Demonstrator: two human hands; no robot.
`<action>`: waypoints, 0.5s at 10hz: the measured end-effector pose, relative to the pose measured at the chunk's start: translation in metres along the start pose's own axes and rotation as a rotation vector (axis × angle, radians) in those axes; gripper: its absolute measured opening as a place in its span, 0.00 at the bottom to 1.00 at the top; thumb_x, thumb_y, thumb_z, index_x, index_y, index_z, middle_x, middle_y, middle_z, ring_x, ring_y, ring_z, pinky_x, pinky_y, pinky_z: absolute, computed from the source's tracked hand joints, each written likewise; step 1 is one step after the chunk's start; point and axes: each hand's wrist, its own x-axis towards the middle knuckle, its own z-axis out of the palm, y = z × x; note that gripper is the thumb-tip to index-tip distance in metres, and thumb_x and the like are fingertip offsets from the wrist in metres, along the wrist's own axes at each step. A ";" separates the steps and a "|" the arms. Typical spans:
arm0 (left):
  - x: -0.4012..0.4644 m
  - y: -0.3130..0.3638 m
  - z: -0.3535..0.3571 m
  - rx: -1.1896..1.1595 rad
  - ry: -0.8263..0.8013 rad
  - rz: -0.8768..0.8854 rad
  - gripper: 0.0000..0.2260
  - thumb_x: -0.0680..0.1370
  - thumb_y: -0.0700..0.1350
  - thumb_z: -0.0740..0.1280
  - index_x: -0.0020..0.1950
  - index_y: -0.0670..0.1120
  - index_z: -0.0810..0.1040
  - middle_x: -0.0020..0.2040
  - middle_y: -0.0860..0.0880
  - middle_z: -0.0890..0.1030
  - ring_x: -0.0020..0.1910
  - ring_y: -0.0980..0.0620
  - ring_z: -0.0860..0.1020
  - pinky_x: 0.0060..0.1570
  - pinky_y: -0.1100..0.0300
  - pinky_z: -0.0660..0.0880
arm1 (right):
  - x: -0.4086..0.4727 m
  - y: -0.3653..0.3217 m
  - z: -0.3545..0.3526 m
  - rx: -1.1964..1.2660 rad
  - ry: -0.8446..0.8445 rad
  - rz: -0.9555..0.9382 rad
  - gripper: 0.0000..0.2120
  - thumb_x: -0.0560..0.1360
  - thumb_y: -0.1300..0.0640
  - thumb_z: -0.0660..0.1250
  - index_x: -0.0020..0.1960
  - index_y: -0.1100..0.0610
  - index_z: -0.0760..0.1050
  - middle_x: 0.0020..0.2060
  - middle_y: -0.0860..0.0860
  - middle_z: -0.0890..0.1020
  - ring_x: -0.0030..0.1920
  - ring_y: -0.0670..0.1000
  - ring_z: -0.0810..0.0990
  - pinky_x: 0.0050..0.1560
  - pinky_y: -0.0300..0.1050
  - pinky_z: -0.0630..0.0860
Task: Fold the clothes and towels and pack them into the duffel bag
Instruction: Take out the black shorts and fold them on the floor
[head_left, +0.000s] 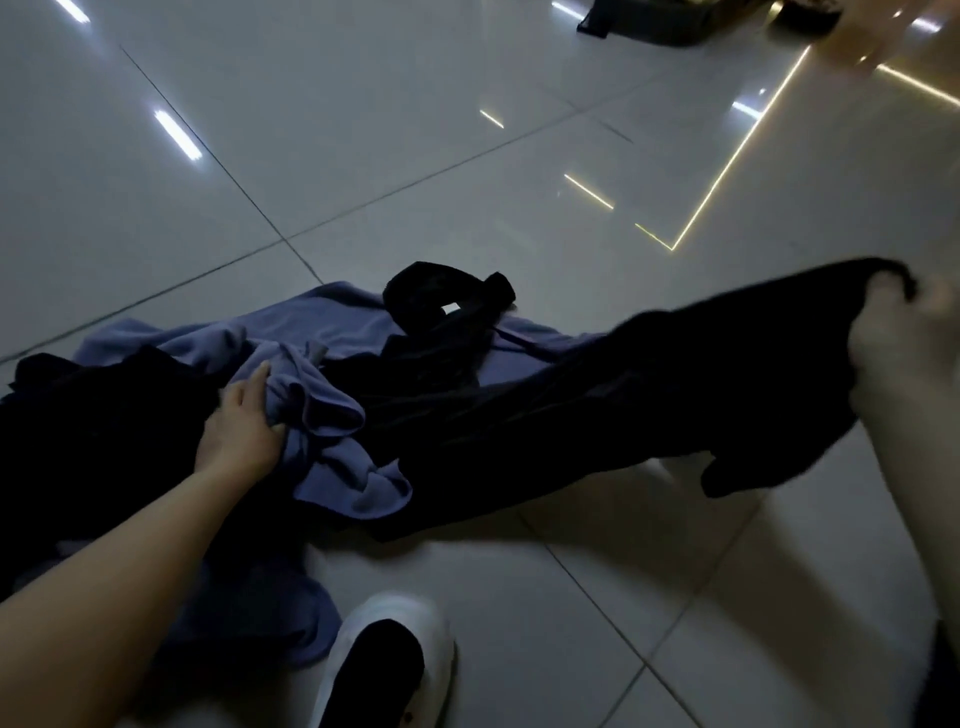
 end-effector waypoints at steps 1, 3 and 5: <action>-0.006 -0.005 -0.005 -0.022 0.091 -0.095 0.28 0.79 0.41 0.62 0.77 0.50 0.56 0.72 0.38 0.62 0.60 0.29 0.71 0.56 0.41 0.70 | 0.005 0.109 -0.070 -0.073 -0.172 0.232 0.14 0.80 0.54 0.54 0.55 0.61 0.73 0.51 0.57 0.79 0.53 0.51 0.76 0.57 0.45 0.69; -0.004 0.008 -0.005 0.093 0.048 -0.049 0.29 0.77 0.44 0.65 0.76 0.48 0.57 0.72 0.37 0.61 0.65 0.30 0.67 0.60 0.38 0.68 | -0.074 0.056 -0.038 -0.490 0.031 0.511 0.23 0.80 0.49 0.52 0.66 0.64 0.67 0.62 0.65 0.73 0.60 0.66 0.73 0.61 0.58 0.69; -0.038 0.088 0.006 0.177 0.070 0.340 0.30 0.76 0.49 0.68 0.75 0.49 0.61 0.73 0.42 0.62 0.72 0.41 0.61 0.66 0.36 0.61 | -0.095 0.005 -0.026 -0.545 -0.130 0.311 0.16 0.82 0.54 0.54 0.60 0.65 0.70 0.58 0.65 0.75 0.57 0.62 0.73 0.50 0.48 0.66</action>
